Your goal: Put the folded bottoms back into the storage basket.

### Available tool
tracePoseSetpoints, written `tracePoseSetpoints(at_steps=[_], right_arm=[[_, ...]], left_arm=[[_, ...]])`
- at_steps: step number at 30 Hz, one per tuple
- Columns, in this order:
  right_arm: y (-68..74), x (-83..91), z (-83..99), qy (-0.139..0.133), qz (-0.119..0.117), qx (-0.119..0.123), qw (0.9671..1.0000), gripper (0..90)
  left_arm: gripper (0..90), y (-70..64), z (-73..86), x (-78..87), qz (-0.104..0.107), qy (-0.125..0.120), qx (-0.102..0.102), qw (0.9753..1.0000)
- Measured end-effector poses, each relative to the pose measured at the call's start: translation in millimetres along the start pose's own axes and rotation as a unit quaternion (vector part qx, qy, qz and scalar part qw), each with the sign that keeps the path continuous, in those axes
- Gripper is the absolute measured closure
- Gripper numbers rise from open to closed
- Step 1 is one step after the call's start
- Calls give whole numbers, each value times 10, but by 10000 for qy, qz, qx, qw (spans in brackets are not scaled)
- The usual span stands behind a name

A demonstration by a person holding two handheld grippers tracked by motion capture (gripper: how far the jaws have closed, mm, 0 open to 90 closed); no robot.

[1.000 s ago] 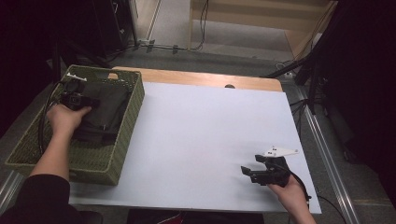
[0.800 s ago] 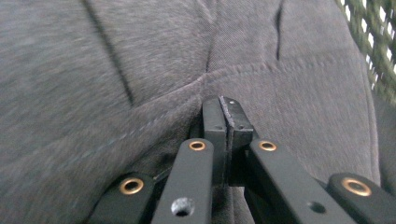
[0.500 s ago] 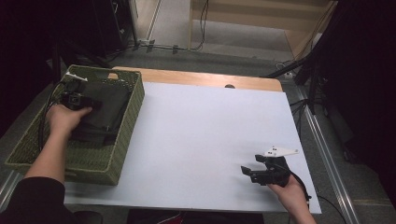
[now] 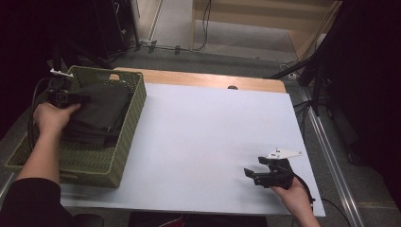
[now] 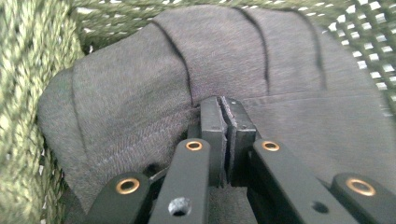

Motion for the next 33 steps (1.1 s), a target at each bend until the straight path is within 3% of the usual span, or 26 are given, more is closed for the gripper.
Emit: tracePoseSetpoints(at_steps=[3,7,11,16,25,28,29,31,33], right_arm=[[5,2,1,-2,-18,7,10000,191],[2,6,3,-5,-18,21,10000,191],[14,10,-3,-35,-29,38,10000,191],[16,-2,-6,-12,-22,68,10000,191],[33,-5,-4,-1,-47,76,10000,191],[36,-4,-5,-5,-56,70,10000,191],[35,-5,-5,-4,-54,67,10000,191],[33,-7,-6,4,-59,59,10000,191],[33,-8,-6,10,-53,48,10000,191]], left_arm=[[898,76,57,-39,-95,-106,63,9999],[888,133,88,-88,-282,-157,-91,9994],[890,190,122,-151,-111,-254,250,9993],[900,185,127,-194,-243,-203,336,9989],[892,168,153,-139,-172,-263,539,9981],[728,137,139,-93,233,-242,781,9964],[653,124,132,-78,245,-203,761,9966],[617,71,111,-44,180,-110,564,9982],[534,18,92,-23,227,-55,502,9985]])
Point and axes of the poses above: each handheld gripper's, and its own axes: x roughly backward along the jaws, z roughly out of its underside, y roughly to its left, the point moved 4 cm from there along -x, roughly forward along the jaws, and after that the axes turned 7 degrees about z, right-handed, at the moved point
